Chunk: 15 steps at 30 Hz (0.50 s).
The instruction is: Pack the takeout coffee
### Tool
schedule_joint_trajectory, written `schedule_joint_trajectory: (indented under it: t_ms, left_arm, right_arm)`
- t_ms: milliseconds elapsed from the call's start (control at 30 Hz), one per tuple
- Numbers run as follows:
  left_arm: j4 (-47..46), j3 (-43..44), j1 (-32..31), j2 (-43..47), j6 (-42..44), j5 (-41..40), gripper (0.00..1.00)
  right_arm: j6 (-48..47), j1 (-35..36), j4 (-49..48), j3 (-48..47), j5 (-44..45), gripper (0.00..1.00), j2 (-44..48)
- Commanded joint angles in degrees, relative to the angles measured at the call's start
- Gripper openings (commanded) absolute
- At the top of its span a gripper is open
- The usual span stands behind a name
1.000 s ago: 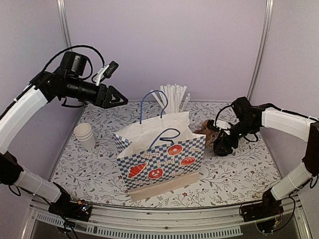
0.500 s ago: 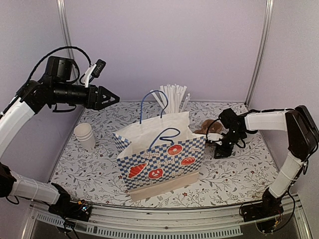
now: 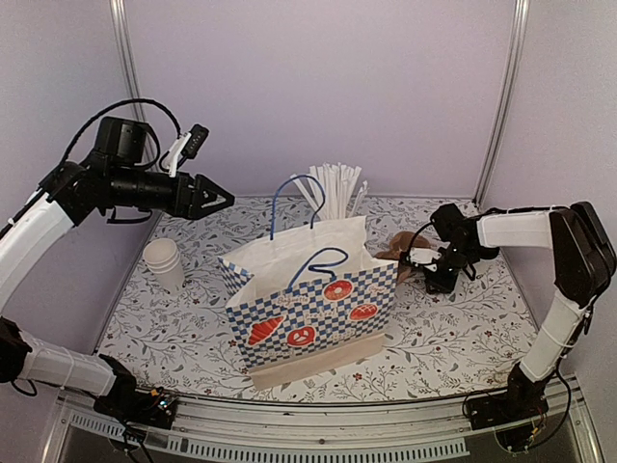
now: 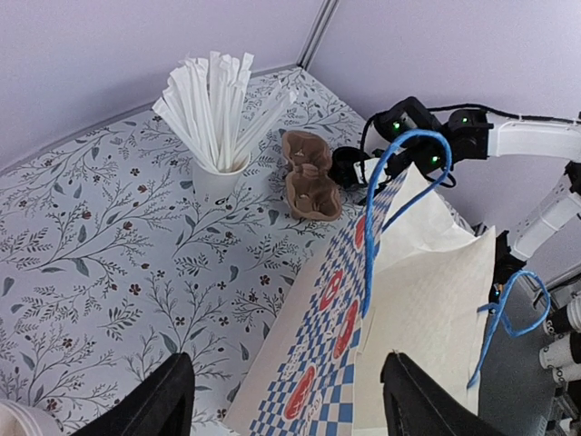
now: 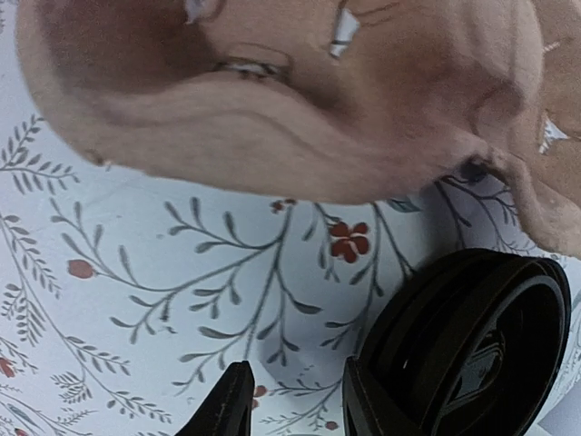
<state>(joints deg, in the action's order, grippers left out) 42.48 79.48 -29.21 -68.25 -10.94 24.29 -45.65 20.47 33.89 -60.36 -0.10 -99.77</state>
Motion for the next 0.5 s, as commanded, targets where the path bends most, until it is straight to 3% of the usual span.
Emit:
schedule_joint_trajectory:
  t_ms: [0, 100, 200, 467]
  left_arm:
    - [-1.44, -1.36, -0.41, 1.52, -0.22, -1.22, 0.73]
    - [-1.07, -1.74, -0.46, 2.53, -0.15, -2.03, 0.72]
    - [-0.47, -1.66, -0.45, 3.22, -0.15, -3.06, 0.72]
    - [-1.52, -2.62, -0.45, 4.68, -1.26, -3.35, 0.72]
  right_arm:
    - [0.68, -1.31, 1.92, -3.69, -2.49, 0.39, -0.63]
    - [0.39, -0.99, 8.16, -7.18, -14.18, 0.45, 0.47]
    - [1.01, -0.71, 11.57, -11.38, -19.66, 0.49, 2.2]
    - [4.97, -0.85, 10.74, -23.8, -13.48, 0.55, -5.05]
